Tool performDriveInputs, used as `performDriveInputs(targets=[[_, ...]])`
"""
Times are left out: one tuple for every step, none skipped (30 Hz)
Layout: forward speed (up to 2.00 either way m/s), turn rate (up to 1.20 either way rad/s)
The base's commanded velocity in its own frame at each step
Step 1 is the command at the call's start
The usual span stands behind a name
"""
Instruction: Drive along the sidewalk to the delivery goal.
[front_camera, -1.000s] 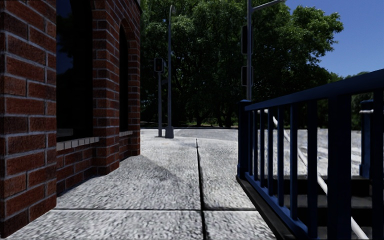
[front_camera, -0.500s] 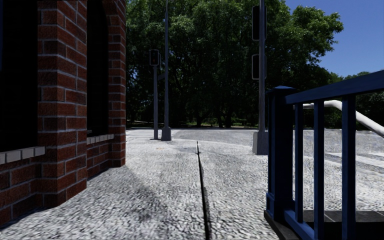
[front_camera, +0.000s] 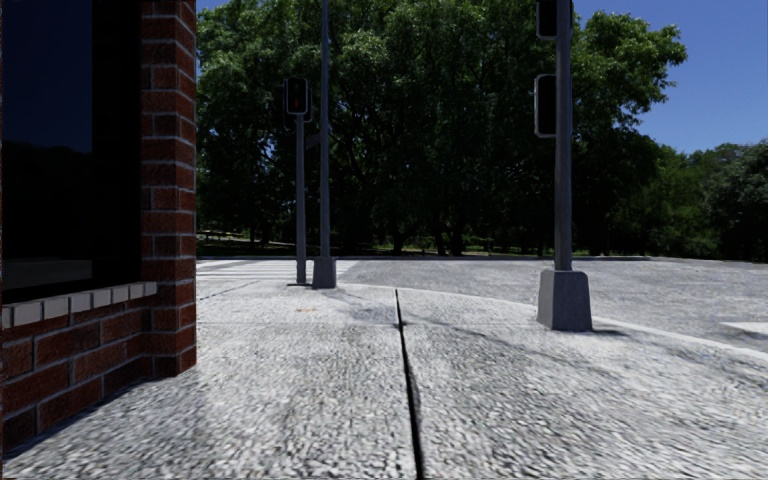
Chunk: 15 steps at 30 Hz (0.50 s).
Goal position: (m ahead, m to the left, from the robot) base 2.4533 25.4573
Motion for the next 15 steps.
performDriveInputs(targets=[[2.0,0.0],[2.0,0.0],[2.0,0.0],[2.0,0.0],[2.0,0.0],[2.0,0.0],[2.0,0.0],[2.0,0.04],[2.0,0.04],[2.0,0.12],[2.0,0.16],[2.0,0.18],[2.0,0.18],[2.0,0.24],[2.0,0.32]])
